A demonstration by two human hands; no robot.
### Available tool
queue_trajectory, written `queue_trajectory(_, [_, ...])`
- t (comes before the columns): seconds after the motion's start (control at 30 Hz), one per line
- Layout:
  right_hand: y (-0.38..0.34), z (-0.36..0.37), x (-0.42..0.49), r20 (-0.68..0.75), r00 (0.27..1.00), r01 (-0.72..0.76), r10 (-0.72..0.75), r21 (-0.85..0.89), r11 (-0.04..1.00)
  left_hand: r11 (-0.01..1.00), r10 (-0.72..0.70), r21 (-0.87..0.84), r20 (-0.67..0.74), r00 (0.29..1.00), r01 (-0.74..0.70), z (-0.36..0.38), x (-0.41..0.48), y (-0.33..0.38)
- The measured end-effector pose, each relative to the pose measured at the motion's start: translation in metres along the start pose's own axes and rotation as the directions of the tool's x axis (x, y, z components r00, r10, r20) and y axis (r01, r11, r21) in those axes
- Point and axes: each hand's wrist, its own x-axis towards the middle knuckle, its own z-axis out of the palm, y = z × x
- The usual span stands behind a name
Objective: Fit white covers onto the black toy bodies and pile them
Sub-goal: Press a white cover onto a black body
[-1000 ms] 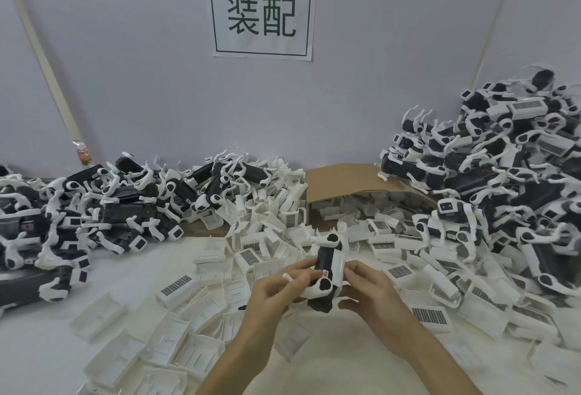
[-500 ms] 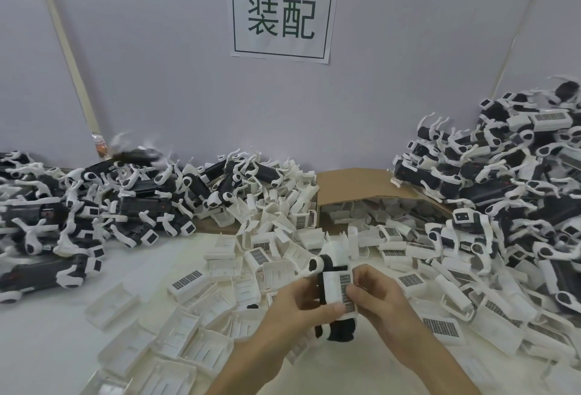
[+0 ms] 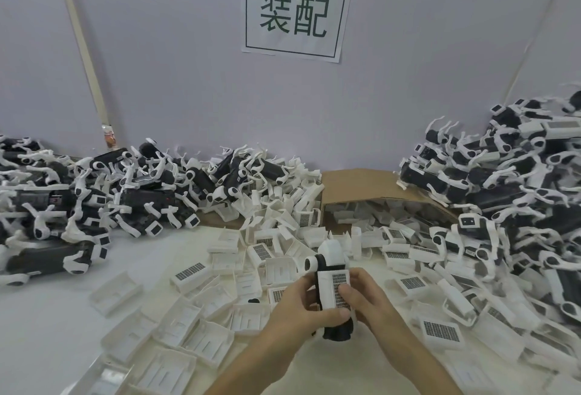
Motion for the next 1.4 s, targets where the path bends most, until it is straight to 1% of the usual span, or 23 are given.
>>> queue_trajectory(0.1, [-0.003,0.003,-0.002,0.067,0.996,-0.064,0.06,0.051,0.997,1.0,-0.007,-0.018,0.007,1.0,0.007,0.0,0.0,0.0])
queue_trajectory(0.17, [-0.005,0.005,-0.003,0.078,0.995,-0.071,0.066,0.058,0.996,1.0,-0.009,-0.017,0.011,1.0,0.009,0.001,-0.001,0.001])
queue_trajectory(0.3, [-0.006,0.005,-0.003,0.077,0.997,-0.028,0.025,0.031,0.999,1.0,-0.001,0.023,0.019,1.0,0.0,0.002,-0.002,0.001])
queue_trajectory(0.47, [-0.004,0.004,-0.002,0.051,0.998,0.046,-0.046,-0.003,0.999,1.0,0.005,0.023,0.007,1.0,-0.005,0.002,-0.003,0.001])
queue_trajectory(0.63, [-0.001,0.004,-0.002,0.05,0.996,0.074,-0.073,-0.026,0.997,0.999,0.018,0.047,-0.018,1.0,-0.017,0.004,-0.004,0.003])
queue_trajectory(0.73, [-0.002,0.007,-0.001,0.059,0.997,0.058,-0.056,-0.025,0.998,0.999,-0.004,0.04,-0.029,1.0,0.005,0.005,-0.005,0.003])
queue_trajectory(0.9, [-0.001,0.006,-0.001,0.01,0.999,0.049,-0.048,-0.045,0.998,0.999,-0.049,0.011,-0.048,0.998,0.05,0.006,-0.006,0.007])
queue_trajectory(1.1, [0.003,0.002,0.002,-0.016,0.991,0.131,-0.135,-0.161,0.978,0.999,-0.041,-0.035,-0.096,0.994,0.038,0.01,-0.005,0.008])
queue_trajectory(1.17, [0.003,0.002,0.001,0.013,0.988,0.151,-0.152,-0.203,0.967,0.997,-0.054,-0.069,-0.114,0.992,0.046,0.01,-0.005,0.008])
queue_trajectory(1.27, [0.007,0.005,-0.002,0.078,0.989,0.136,-0.123,-0.208,0.969,0.992,-0.076,-0.109,-0.166,0.983,0.058,0.01,-0.006,0.009])
queue_trajectory(1.4, [0.009,0.014,-0.006,0.192,0.978,0.131,-0.085,-0.239,0.962,0.996,-0.037,-0.085,-0.207,0.978,0.02,0.008,-0.004,0.009])
